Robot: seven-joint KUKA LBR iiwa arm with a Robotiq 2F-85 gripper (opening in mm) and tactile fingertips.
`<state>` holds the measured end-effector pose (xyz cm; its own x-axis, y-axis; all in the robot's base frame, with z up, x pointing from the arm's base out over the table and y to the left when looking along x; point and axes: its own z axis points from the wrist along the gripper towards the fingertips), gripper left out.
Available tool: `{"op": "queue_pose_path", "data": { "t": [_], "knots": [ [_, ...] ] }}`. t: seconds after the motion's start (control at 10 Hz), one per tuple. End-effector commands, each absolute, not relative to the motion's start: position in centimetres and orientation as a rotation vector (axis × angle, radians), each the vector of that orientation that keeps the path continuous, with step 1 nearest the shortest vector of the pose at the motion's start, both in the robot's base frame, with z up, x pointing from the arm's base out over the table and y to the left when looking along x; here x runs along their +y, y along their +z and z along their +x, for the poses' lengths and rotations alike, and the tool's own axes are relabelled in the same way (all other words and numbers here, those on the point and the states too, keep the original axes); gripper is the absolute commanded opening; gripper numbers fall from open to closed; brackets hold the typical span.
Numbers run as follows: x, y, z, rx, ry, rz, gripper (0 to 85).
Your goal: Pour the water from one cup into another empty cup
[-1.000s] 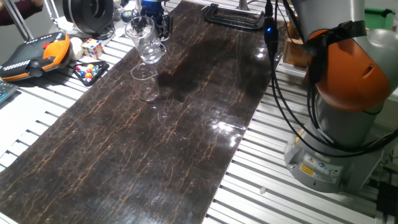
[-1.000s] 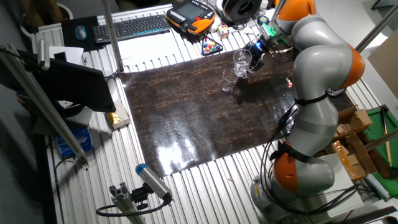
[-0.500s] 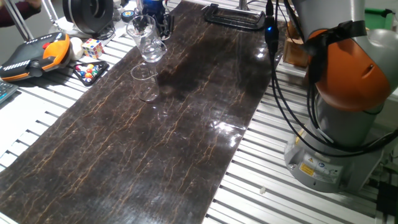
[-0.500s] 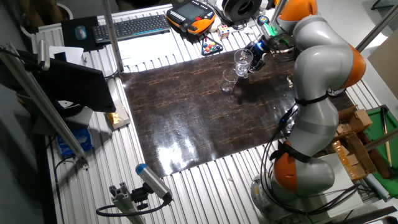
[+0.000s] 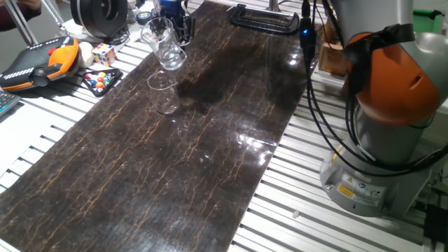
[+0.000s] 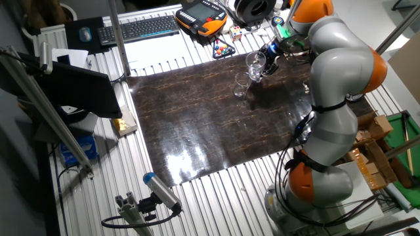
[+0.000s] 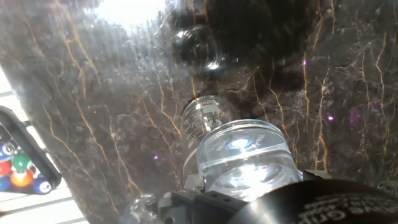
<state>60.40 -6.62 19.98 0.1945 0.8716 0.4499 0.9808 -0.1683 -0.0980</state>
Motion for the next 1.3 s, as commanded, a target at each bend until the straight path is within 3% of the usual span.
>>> {"op": "queue_pose_path", "data": {
  "t": [0.0,1.2],
  "knots": [
    [-6.6,20.0,60.4,-1.732,-0.413,-2.12,0.7],
    [-8.5,20.5,60.7,-1.692,-0.343,-2.263,0.7]
  ]
}}
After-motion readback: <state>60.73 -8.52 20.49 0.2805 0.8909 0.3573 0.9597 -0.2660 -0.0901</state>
